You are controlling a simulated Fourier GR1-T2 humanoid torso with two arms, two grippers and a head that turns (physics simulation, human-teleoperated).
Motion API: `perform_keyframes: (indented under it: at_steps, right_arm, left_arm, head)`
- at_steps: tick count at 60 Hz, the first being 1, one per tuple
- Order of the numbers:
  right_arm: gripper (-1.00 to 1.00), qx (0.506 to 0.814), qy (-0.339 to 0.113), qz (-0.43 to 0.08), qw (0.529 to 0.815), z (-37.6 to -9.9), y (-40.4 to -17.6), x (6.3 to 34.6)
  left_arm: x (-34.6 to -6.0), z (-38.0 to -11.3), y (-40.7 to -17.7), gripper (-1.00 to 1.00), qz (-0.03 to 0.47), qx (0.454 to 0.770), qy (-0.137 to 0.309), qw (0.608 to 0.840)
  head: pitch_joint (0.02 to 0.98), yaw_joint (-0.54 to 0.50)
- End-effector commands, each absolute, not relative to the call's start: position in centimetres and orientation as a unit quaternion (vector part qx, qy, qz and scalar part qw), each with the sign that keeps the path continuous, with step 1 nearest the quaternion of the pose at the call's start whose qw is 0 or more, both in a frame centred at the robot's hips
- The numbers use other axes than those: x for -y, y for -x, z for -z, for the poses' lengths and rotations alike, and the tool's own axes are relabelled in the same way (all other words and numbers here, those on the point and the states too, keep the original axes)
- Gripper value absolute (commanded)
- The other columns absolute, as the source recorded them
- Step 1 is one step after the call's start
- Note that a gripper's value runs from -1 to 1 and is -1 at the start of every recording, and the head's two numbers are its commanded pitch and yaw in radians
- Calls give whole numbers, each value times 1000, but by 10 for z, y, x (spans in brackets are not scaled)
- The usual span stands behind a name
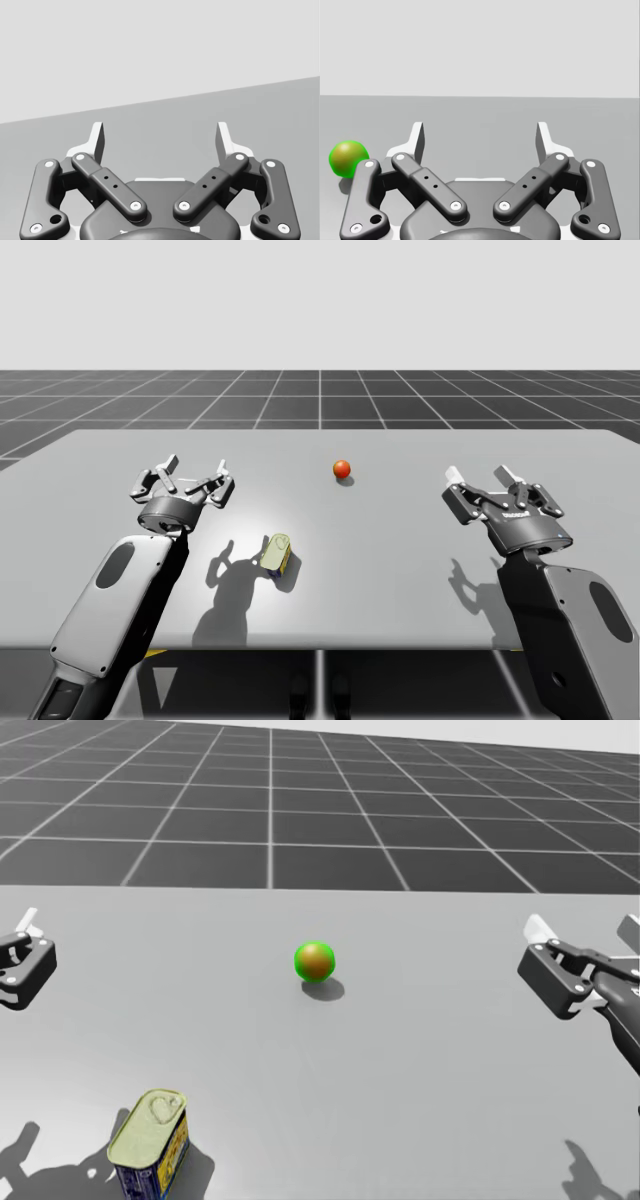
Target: Watch the red light. When it turns green, pick up the object.
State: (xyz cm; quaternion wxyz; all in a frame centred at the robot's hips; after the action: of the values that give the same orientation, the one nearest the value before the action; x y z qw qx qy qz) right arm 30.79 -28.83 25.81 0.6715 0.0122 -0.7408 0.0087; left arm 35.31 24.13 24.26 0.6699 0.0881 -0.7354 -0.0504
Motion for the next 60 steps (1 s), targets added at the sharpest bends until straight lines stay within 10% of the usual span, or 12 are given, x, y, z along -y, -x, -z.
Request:
perform_keyframes:
  at_steps: [1, 31, 60]
  right_arm:
    - [-1000, 741, -11, -9, 671, -258, -308, 289]
    - [-1000, 739, -10, -14, 674, -257, -308, 286]
    - [-1000, 737, -9, -13, 676, -255, -309, 285]
  left_arm:
    - [-241, -243, -353, -1000, 50, 735, -88, 670]
    - [-239, -242, -354, -1000, 55, 733, -87, 673]
    - [-215, -265, -318, -1000, 62, 728, -12, 683]
  head:
    - [596, -105]
    - [847, 159]
    - [848, 187]
